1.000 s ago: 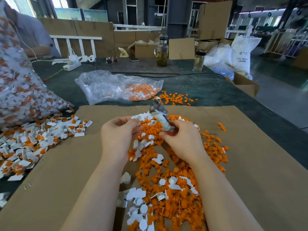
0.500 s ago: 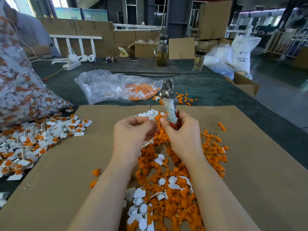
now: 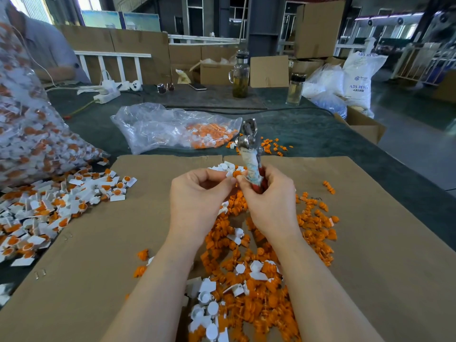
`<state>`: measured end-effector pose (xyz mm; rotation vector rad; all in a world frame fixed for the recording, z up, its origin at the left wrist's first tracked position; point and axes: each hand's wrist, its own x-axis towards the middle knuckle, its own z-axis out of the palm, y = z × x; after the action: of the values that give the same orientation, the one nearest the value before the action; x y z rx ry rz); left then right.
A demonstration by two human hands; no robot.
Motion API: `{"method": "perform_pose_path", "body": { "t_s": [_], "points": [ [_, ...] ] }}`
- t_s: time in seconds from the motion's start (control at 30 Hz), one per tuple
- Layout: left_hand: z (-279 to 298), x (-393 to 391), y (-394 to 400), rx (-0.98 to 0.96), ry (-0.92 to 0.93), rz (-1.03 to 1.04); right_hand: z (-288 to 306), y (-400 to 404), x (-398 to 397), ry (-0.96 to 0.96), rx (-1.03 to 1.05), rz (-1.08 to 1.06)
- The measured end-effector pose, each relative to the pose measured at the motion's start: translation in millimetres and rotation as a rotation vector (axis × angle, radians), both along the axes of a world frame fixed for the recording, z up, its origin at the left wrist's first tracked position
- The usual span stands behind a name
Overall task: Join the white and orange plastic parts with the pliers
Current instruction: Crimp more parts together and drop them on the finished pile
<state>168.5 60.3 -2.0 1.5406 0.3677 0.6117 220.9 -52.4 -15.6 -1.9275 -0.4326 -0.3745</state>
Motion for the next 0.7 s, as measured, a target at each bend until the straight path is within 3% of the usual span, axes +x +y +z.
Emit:
{"method": "perform_pose_path", "body": {
  "t_s": [0.43,0.7],
  "points": [
    [-1.3,1.9,-0.4,0.077,0.056,0.137,3.8,-1.5,-0.2,0.023,-0.063,0.11],
    [-0.7,2.1,4.4,0.057,0.012,0.125,12.6,-16.2,1.0,0.212,0.014,0.263]
  ]
}}
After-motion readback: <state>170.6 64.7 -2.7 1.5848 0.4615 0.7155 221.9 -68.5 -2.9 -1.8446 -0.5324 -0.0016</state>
